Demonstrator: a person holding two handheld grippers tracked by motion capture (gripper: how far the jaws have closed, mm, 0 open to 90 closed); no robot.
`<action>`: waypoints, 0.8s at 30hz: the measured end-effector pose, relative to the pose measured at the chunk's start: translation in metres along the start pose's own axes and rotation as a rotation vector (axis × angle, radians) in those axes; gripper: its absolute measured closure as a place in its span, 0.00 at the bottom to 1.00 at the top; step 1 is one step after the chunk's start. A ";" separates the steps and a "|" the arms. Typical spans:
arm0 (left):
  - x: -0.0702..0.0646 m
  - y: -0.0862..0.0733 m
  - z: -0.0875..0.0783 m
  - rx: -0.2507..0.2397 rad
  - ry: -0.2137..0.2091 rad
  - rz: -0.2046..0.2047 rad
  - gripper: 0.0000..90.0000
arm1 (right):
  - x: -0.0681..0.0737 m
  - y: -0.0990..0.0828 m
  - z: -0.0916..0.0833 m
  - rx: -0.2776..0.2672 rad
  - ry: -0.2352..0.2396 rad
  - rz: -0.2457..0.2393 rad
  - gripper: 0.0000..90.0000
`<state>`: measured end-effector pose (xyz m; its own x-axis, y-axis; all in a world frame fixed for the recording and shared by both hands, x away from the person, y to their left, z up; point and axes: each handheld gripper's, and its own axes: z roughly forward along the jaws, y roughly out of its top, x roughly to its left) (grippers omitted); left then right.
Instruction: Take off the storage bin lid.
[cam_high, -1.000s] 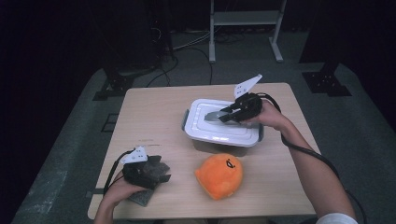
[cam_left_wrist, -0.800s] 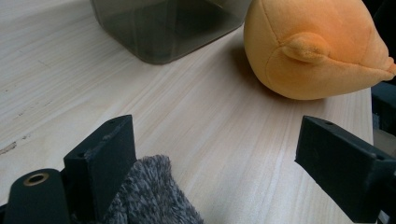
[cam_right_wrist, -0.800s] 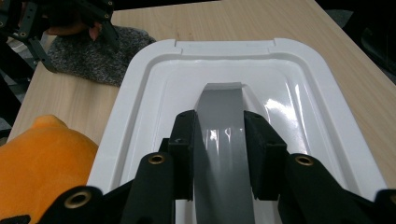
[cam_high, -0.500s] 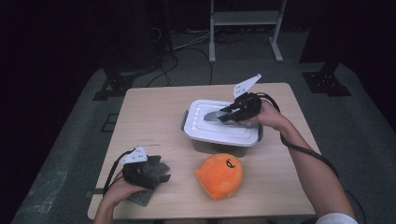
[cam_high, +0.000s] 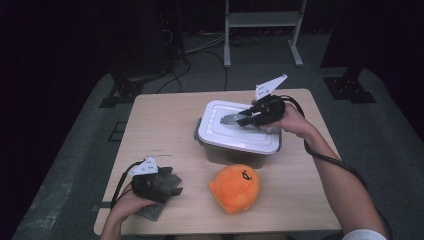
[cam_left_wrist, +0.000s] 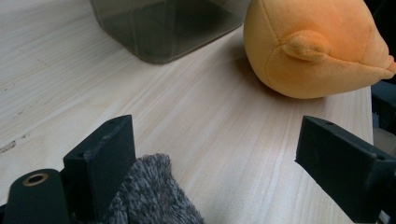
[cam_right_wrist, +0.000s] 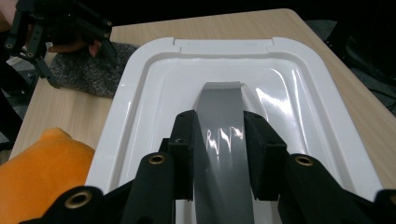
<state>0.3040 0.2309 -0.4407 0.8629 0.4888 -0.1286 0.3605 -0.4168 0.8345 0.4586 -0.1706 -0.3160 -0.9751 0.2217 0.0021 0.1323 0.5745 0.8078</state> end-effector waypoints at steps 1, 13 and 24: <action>0.000 0.000 0.000 0.000 -0.001 -0.001 0.12 | 0.001 0.001 -0.004 -0.005 -0.006 0.000 0.73; 0.001 0.000 -0.001 -0.004 0.003 0.004 0.12 | 0.015 -0.012 -0.056 -0.036 -0.081 0.021 0.73; 0.001 0.000 -0.003 -0.015 0.021 0.002 0.11 | 0.031 -0.041 -0.100 -0.039 -0.147 0.075 0.73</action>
<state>0.3037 0.2338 -0.4391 0.8560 0.5038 -0.1159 0.3534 -0.4065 0.8425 0.4047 -0.2663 -0.2904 -0.9259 0.3771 -0.0209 0.1937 0.5217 0.8308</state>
